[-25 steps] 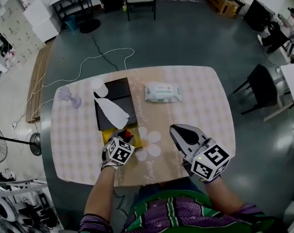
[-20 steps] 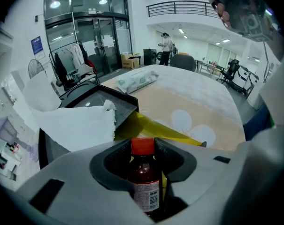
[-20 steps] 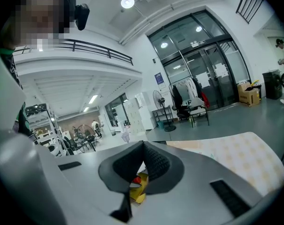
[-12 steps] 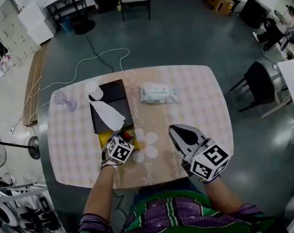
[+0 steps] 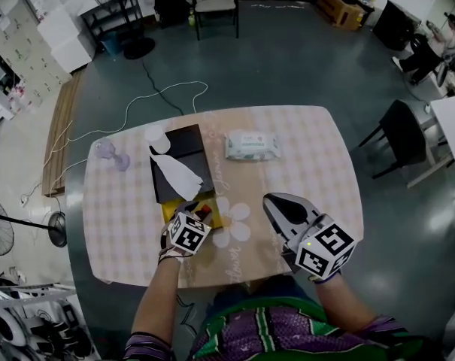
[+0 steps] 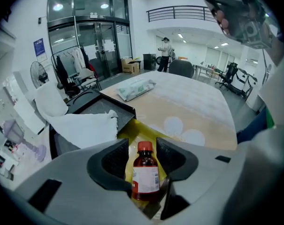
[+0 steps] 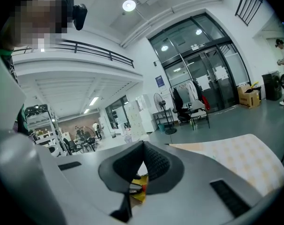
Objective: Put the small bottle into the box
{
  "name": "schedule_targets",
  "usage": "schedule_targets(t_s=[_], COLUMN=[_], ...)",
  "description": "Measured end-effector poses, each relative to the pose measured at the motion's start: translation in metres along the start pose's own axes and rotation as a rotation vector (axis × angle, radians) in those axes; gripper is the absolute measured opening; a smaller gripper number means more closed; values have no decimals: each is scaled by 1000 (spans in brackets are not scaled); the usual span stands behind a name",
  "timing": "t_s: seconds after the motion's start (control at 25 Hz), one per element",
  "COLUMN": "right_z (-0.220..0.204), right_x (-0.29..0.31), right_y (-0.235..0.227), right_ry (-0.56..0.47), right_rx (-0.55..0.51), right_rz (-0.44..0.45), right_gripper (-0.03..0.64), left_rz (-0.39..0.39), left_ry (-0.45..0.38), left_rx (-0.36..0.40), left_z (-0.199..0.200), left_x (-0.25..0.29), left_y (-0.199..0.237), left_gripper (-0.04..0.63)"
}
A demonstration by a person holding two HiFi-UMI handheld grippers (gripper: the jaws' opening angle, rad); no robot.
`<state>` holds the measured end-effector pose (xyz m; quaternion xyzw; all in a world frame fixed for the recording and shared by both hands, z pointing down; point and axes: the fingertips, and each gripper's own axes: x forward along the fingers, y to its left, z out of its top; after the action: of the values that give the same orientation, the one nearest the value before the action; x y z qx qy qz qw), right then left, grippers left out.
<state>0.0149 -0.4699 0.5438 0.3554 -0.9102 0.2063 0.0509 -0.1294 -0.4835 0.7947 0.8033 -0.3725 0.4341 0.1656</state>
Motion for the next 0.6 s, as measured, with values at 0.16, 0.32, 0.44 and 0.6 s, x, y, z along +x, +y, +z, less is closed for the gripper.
schedule_targets(t_s=[0.16,0.32,0.44,0.6], right_z=[3,8,11,15], right_x=[-9,-23,-33,-44], right_y=[18,35,44,56], right_ry=[-20,-44,-57,-67], right_rx=[-15,-27,-36,-58], right_rz=[3,-12,-33,-53], right_gripper=[6,6,6,6], left_rz=[12,30,39,50], left_ry=[-27,-69,-107,-161], left_rx=[-6,-25,-54,-107], left_z=[-5,-8,-9,-12], left_x=[-21,-47,-67,-97], left_y=[-5,-11,-13,-16], left_gripper=[207,207,207,207])
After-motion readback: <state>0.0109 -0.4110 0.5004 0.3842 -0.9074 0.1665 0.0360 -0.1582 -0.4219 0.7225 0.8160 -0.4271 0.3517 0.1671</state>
